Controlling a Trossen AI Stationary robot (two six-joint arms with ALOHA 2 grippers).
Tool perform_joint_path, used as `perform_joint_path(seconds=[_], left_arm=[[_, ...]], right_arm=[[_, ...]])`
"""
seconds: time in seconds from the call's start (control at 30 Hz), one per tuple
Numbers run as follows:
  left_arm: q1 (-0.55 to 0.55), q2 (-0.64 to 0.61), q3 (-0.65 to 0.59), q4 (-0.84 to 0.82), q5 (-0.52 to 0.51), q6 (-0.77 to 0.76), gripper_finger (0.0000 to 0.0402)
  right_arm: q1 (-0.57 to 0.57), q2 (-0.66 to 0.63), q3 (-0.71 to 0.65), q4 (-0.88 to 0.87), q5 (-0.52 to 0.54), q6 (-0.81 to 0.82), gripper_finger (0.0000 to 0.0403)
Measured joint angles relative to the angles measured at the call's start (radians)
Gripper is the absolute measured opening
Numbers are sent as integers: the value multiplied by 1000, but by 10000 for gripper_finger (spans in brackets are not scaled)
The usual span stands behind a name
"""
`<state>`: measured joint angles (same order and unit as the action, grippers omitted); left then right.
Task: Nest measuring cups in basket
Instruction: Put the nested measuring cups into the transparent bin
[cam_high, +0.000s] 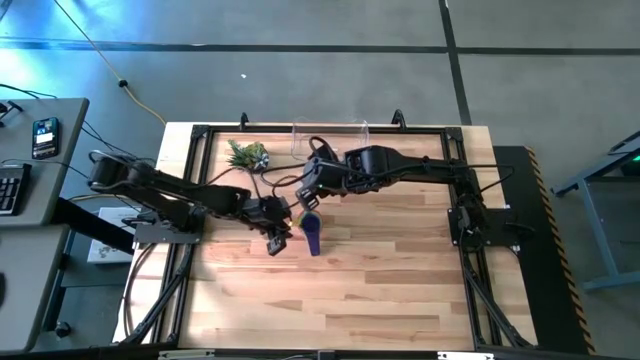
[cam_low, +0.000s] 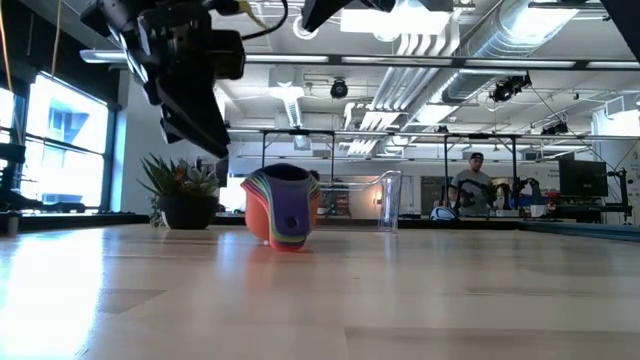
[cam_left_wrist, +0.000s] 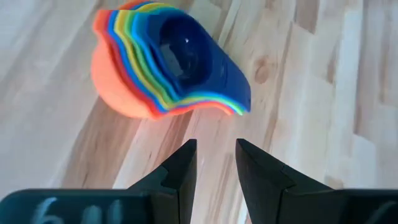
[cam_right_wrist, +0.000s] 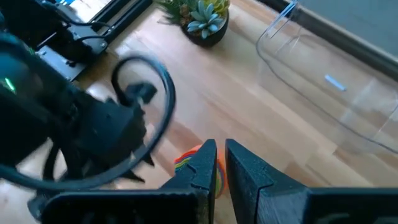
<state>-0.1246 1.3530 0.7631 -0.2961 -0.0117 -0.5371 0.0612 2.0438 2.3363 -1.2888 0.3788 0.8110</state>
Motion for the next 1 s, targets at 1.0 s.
perform_joint_path(seconds=[1.0], left_arm=[[0,-581,0,-471,-35,213,104]], right_arm=[[291,46,-111,-36,-63,664,50]])
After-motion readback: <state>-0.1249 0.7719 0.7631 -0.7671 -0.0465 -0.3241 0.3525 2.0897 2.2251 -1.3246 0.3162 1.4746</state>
